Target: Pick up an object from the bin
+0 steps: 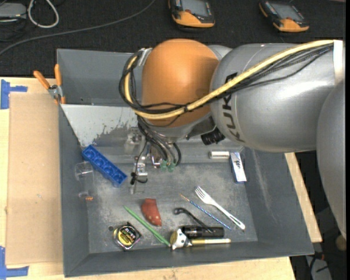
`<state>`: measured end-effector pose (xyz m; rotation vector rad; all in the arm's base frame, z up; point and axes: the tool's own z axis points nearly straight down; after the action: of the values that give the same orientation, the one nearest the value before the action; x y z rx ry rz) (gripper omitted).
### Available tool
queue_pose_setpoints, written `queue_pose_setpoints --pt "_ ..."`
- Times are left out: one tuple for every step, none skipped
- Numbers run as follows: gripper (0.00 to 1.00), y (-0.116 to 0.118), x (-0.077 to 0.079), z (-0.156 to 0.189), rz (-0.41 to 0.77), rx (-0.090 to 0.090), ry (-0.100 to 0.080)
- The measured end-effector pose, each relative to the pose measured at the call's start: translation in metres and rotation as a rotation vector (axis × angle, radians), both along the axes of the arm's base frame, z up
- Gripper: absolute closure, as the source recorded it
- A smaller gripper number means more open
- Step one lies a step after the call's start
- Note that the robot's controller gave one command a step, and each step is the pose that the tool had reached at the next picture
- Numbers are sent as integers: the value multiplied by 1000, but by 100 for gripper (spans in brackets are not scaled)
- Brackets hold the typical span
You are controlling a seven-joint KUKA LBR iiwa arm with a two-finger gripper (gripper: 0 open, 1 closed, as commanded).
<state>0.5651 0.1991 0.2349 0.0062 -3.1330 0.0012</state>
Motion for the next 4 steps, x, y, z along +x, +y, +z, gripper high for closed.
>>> queue_pose_setpoints --pt "0 -2 2 5 -6 2 -8" --pt "0 14 30 -78 -94 3 -10" --pt "0 44 58 -73 -80 7 -21" --pt "0 44 47 -116 -331 -1 -3"
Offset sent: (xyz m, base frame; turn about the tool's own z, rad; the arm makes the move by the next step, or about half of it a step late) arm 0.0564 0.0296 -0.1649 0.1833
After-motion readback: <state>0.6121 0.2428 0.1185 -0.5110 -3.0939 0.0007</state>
